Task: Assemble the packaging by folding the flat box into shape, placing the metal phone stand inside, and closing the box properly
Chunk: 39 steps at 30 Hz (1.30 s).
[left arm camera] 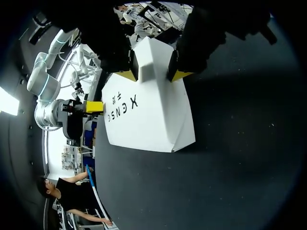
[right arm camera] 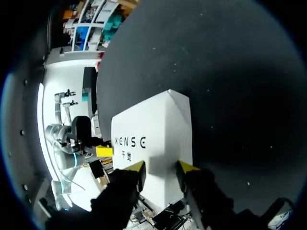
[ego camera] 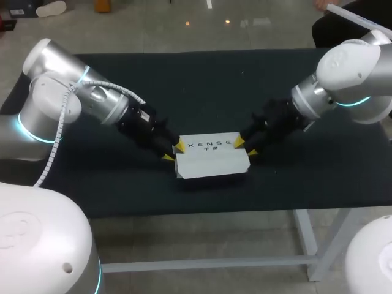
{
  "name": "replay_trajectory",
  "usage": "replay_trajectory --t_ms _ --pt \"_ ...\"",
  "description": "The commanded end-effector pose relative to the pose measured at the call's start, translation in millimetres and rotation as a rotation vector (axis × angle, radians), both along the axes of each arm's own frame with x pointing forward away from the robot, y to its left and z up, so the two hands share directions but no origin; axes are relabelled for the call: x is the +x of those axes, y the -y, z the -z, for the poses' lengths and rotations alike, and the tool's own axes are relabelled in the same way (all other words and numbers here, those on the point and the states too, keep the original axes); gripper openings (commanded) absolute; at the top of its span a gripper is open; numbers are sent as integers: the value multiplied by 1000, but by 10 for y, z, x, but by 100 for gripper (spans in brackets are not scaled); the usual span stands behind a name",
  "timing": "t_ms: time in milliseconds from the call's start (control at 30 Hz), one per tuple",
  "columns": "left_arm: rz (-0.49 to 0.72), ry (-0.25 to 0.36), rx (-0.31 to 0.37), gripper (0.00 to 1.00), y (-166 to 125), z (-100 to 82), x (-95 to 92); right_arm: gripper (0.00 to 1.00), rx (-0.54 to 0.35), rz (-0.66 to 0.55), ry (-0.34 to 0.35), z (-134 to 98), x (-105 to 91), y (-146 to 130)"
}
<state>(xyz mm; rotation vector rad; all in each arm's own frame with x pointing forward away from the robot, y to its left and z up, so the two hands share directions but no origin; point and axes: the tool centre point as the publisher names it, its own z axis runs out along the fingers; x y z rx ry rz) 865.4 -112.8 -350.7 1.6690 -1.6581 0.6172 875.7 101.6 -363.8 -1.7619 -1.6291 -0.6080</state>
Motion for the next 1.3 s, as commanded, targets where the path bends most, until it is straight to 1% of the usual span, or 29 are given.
replay_trajectory --t_ms 33,367,433,600,800,1300 --pt "15 -21 -2 43 175 -13 56 44 8 -9 -16 4 39 -174" --pt "20 -62 -5 43 162 -59 71 44 13 -6 -37 -31 52 -198" --pt "20 -64 -2 44 161 -65 70 44 13 2 -53 -35 58 -205" --pt "23 -74 -6 44 158 -74 71 44 15 4 -57 -47 60 -220" --pt "21 -83 -9 43 145 -88 85 44 15 8 -68 -65 61 -228" --pt "36 -93 -12 43 164 -88 85 44 15 8 -78 -72 56 -251"
